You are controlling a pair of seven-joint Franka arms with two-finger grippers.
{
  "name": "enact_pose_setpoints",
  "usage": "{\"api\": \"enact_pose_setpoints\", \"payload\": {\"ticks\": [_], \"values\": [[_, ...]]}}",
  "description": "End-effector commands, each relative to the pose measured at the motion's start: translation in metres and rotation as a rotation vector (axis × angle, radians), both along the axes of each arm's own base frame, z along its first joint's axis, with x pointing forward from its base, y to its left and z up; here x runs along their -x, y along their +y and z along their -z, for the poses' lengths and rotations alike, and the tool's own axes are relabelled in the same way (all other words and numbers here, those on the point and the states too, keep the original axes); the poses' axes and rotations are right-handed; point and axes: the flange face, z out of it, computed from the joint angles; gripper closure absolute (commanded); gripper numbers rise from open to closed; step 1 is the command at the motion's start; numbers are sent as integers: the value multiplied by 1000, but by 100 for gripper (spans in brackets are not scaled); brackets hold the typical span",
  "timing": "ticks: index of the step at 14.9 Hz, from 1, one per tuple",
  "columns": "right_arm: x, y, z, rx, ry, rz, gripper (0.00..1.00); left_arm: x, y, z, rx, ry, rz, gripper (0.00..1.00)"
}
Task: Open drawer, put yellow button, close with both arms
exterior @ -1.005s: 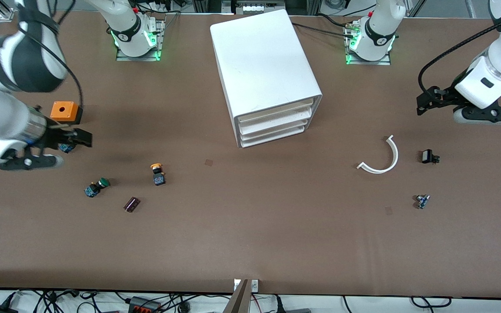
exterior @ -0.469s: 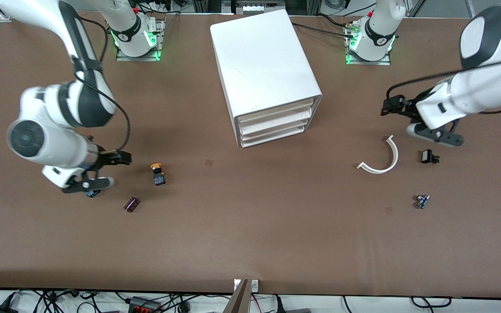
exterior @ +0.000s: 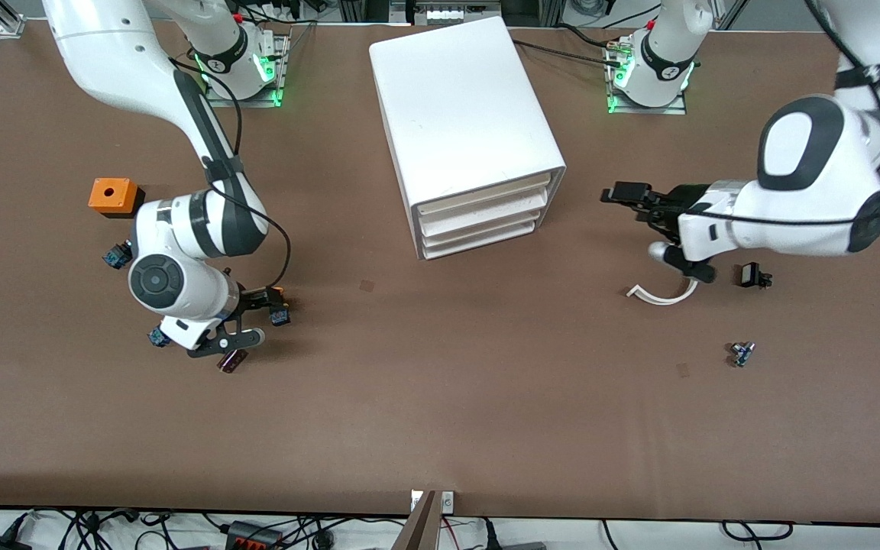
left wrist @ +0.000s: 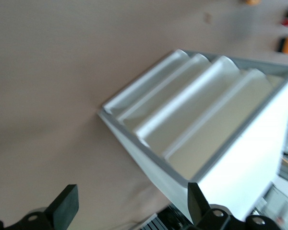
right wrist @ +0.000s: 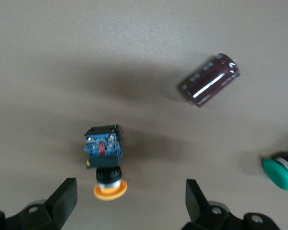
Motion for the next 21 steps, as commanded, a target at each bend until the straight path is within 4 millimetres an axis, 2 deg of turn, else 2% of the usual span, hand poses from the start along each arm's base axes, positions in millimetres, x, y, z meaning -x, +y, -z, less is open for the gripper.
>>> {"api": "enact_pose_setpoints", "payload": {"ticks": [1, 3, 5, 8, 10, 11, 13, 17, 20, 21], "values": [[0, 12, 12, -9, -6, -7, 0, -6, -19, 37, 137, 65, 51, 0], [3, 19, 21, -23, 8, -9, 0, -1, -39, 61, 260, 56, 124, 0], [4, 20, 31, -26, 12, -7, 0, -1, -52, 90, 414, 62, 122, 0], [5, 24, 50, -29, 15, -2, 0, 6, -70, 107, 547, 92, 69, 0], [3, 25, 51, -26, 12, 19, 0, 9, -75, 117, 603, 51, 113, 13], [5, 30, 52, -31, 14, 12, 0, 9, -76, 118, 616, 35, 127, 23], [7, 34, 58, -35, 20, 7, 0, 11, -76, 122, 652, 0, 159, 30], [7, 33, 62, -32, 25, 6, 28, 29, -74, 148, 773, -2, 181, 41], [7, 33, 61, -32, 25, 6, 54, 43, -81, 162, 825, 6, 160, 50], [7, 33, 61, -33, 25, 3, 67, 45, -81, 162, 826, 9, 160, 53]]}}
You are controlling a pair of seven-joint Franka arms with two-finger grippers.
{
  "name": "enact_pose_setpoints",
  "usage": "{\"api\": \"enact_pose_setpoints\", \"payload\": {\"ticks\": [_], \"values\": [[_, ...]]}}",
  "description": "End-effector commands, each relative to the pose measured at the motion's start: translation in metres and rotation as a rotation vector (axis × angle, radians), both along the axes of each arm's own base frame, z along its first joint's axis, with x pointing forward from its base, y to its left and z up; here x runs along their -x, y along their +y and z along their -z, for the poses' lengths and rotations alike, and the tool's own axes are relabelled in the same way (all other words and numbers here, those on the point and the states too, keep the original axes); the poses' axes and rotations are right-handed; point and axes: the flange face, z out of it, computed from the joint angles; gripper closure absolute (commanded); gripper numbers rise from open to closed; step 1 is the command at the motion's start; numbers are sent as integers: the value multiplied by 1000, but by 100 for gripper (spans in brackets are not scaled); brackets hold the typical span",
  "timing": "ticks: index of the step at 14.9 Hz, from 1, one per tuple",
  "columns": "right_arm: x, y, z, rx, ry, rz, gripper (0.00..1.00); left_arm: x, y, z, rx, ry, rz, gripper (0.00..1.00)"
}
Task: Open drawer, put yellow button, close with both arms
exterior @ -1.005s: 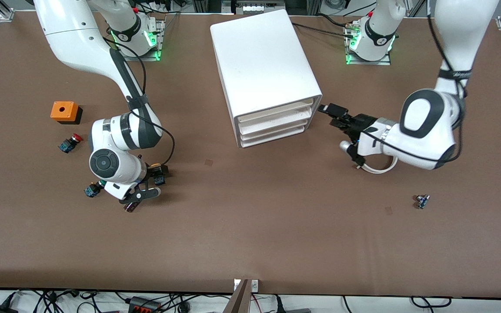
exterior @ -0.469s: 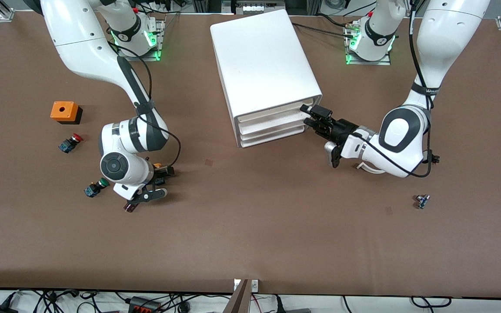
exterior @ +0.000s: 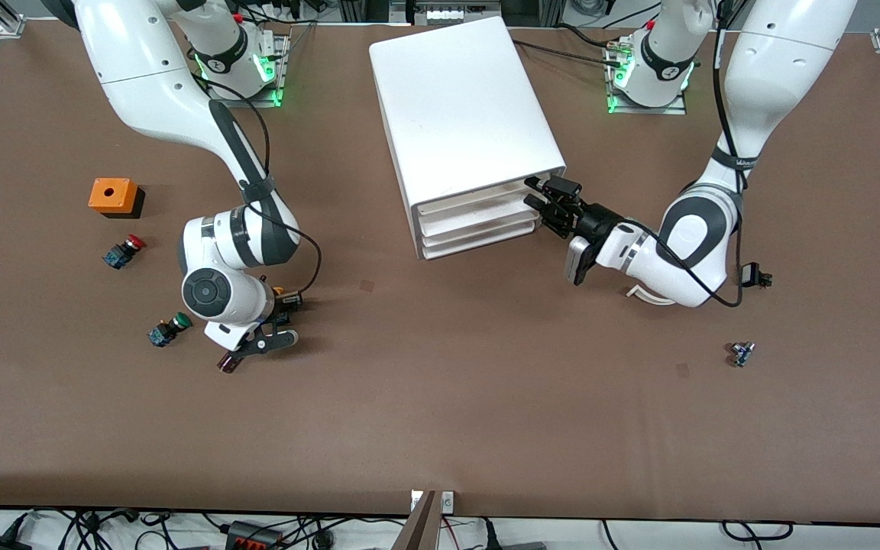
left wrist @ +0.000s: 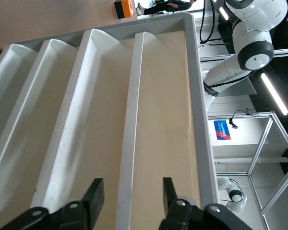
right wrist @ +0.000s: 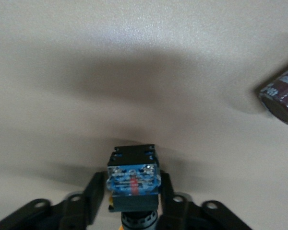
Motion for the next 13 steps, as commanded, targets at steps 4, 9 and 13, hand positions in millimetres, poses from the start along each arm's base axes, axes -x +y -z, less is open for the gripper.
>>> {"api": "enact_pose_setpoints", "payload": {"ticks": [4, 9, 13], "values": [[-18, 5, -26, -27, -45, -1, 100, 8, -4, 3, 44, 5, -9, 78], [-42, 15, -83, -41, -81, -7, 100, 0, -6, 13, 35, 11, -19, 97], [-57, 19, -153, -34, -50, -11, 100, -37, 5, 19, 30, -31, -51, 98]]}}
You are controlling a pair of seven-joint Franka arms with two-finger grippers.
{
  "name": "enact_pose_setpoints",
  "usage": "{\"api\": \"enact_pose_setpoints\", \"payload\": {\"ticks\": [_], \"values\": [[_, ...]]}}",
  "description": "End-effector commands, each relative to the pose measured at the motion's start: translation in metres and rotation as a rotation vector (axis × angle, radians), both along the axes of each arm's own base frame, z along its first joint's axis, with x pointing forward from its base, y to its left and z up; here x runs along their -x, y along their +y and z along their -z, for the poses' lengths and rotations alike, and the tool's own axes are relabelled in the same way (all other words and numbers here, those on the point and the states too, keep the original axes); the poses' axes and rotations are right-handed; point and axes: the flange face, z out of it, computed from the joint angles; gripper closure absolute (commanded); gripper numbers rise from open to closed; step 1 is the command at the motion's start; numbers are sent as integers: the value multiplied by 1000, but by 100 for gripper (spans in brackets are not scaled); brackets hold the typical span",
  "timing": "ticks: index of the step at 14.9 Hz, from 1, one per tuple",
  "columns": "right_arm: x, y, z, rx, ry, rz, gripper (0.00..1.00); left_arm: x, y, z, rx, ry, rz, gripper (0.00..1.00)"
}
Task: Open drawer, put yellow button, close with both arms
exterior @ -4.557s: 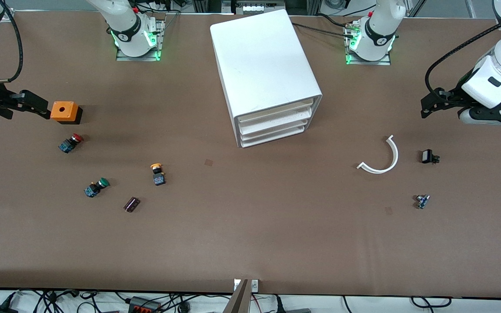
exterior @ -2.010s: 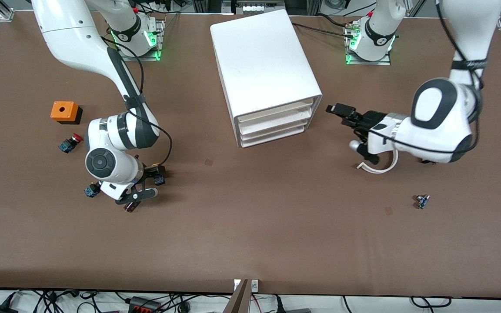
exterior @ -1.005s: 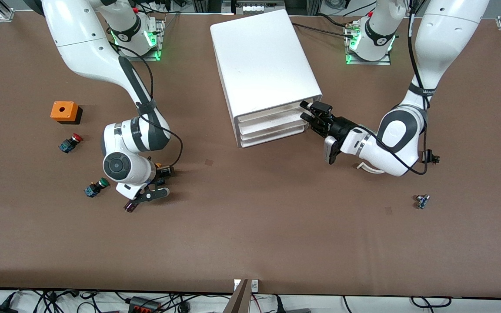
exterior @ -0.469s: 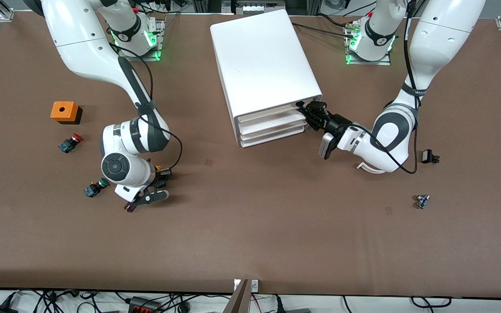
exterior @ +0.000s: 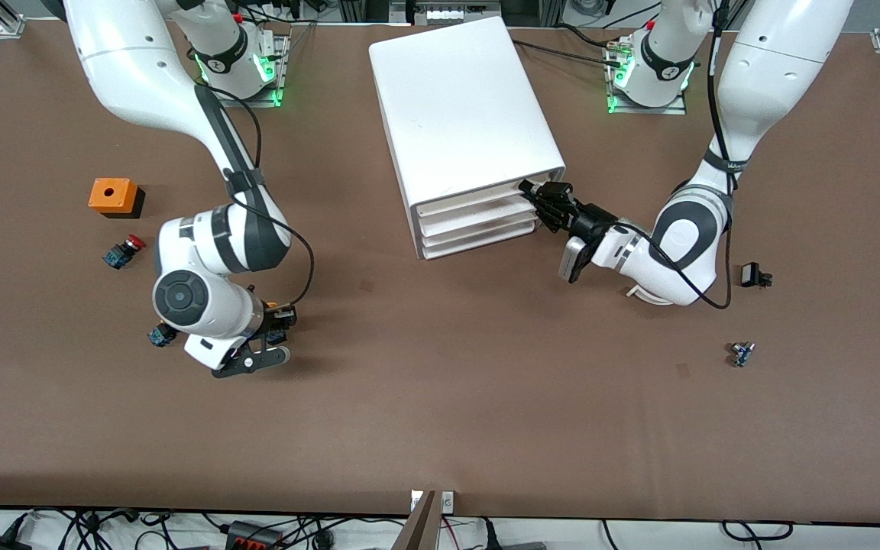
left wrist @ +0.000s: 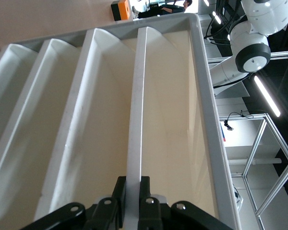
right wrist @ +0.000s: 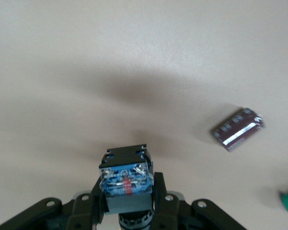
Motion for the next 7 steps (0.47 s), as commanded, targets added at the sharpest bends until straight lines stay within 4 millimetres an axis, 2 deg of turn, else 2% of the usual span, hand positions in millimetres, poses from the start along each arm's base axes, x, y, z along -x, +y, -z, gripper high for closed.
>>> {"api": "enact_pose_setpoints", "payload": {"ticks": [1, 3, 5, 7], "values": [[-10, 2, -54, -8, 14, -3, 100, -39, 6, 10, 3, -29, -42, 98], [-11, 7, -88, -18, -12, -11, 100, -57, 9, 10, -27, -15, -59, 97], [-8, 11, -111, -34, -37, -18, 100, -77, 11, 0, -67, -33, -93, 97], [-2, 26, -131, -58, -60, -40, 100, -91, 16, 1, -132, -65, -129, 97]]}}
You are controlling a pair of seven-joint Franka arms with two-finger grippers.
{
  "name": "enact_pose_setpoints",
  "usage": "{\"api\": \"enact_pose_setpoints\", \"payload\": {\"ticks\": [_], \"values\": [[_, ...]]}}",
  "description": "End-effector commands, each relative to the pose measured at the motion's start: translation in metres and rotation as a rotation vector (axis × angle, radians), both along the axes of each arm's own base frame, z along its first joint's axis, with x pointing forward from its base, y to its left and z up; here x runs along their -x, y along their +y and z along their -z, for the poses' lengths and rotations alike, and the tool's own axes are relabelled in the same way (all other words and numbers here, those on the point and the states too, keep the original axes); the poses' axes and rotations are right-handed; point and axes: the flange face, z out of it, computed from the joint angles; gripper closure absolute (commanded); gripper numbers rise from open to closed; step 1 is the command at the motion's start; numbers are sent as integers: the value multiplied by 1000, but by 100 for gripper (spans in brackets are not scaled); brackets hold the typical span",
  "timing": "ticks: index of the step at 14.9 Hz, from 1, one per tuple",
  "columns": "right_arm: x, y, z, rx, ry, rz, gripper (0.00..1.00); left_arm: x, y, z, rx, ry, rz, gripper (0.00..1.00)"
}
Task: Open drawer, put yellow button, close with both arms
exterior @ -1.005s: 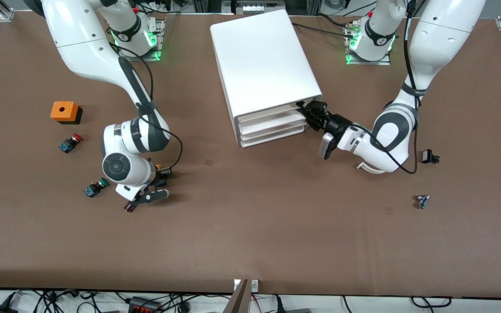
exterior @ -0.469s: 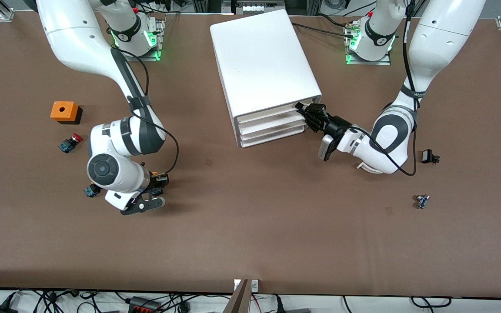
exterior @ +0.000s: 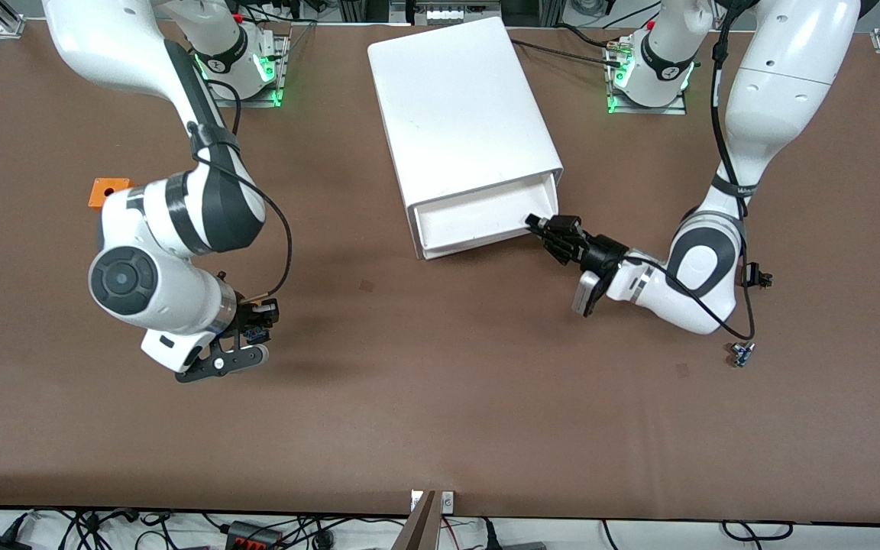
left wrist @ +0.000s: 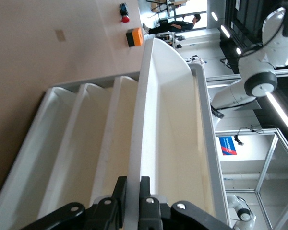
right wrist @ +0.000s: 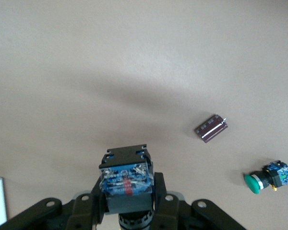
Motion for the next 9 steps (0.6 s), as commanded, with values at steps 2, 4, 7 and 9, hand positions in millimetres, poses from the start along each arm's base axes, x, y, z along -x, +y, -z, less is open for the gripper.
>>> {"api": "enact_pose_setpoints", "payload": {"ticks": [2, 4, 7, 9], "values": [[18, 37, -46, -68, -32, -61, 100, -35, 3, 7, -120, -58, -102, 96], [27, 65, -66, -109, -54, -95, 100, -39, 6, 8, -133, -71, -120, 94], [45, 113, -85, -171, -61, -11, 100, -41, 8, 5, -135, -70, -130, 0], [64, 153, -97, -202, -63, 32, 100, -47, 17, -12, -145, -75, -149, 0]]}}
